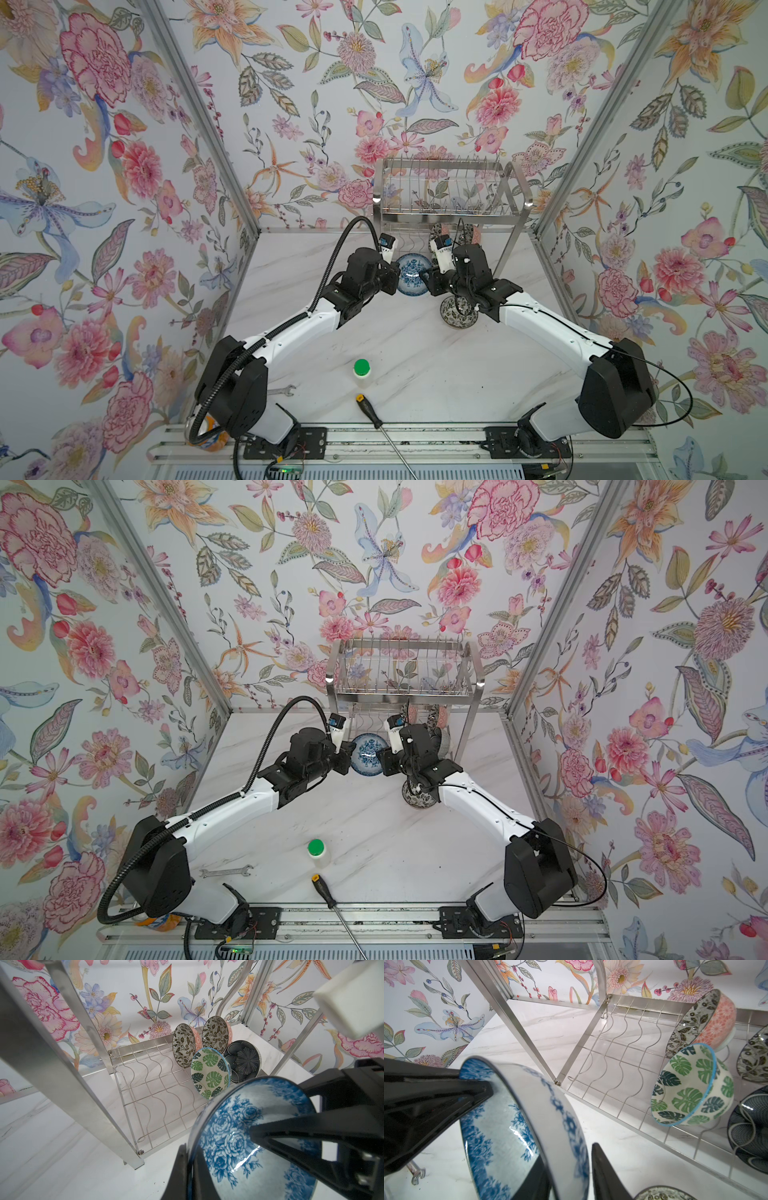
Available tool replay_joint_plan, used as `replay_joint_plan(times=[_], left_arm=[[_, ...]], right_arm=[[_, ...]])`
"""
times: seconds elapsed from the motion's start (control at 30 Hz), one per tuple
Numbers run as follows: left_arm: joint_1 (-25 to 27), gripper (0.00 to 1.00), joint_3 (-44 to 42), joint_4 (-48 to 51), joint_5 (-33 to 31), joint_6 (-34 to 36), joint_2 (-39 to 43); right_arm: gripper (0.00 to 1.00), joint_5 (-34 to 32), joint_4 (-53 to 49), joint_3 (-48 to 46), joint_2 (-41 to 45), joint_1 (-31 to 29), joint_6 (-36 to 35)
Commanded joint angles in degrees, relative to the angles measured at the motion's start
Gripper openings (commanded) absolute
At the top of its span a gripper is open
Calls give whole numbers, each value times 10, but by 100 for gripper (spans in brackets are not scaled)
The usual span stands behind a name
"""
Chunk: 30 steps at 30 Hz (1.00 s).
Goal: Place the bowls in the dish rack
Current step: 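Lift the blue floral bowl with left gripper while right gripper grasps its rim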
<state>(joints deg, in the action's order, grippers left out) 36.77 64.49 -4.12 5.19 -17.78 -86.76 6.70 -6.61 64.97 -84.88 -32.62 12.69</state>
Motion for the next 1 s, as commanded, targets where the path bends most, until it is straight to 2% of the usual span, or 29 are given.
replay_joint_plan(times=[0.0, 0.17, 0.23, 0.27, 0.3, 0.37, 0.43, 0.47, 0.6, 0.73, 0.97], left_arm=[[-4, 0, 18, -43, 6, -3, 22], [-4, 0, 17, -35, 10, -1, 20], [-5, 0, 16, -25, 8, 5, 21], [-4, 5, 16, -17, 3, 9, 22], [-4, 21, 16, -9, -5, 13, 23], [-8, 61, 18, 16, -31, 28, 31], [-14, 95, 16, 39, -56, 42, 44], [-19, 99, 13, 48, -70, 49, 54], [-54, 99, -11, 67, -79, 60, 96], [-82, 99, -33, 80, -76, 61, 123], [-89, 99, -58, 78, -75, 54, 142]], right_arm=[[25, -7, 6, 13, -5, -2, 5], [0, -16, 5, 15, -3, 1, 5], [0, -19, 3, 18, -3, 3, 5], [0, -20, 4, 19, -4, 4, 5], [0, -23, 4, 20, -4, 4, 4], [0, -29, 3, 25, -6, 7, 3], [0, -38, 0, 30, -12, 8, 4], [0, -47, -2, 36, -18, 7, 4], [0, -104, -13, 57, -43, 3, 10], [0, -204, -37, 94, -84, -19, -11], [0, -368, -48, 150, -147, -69, -123]])
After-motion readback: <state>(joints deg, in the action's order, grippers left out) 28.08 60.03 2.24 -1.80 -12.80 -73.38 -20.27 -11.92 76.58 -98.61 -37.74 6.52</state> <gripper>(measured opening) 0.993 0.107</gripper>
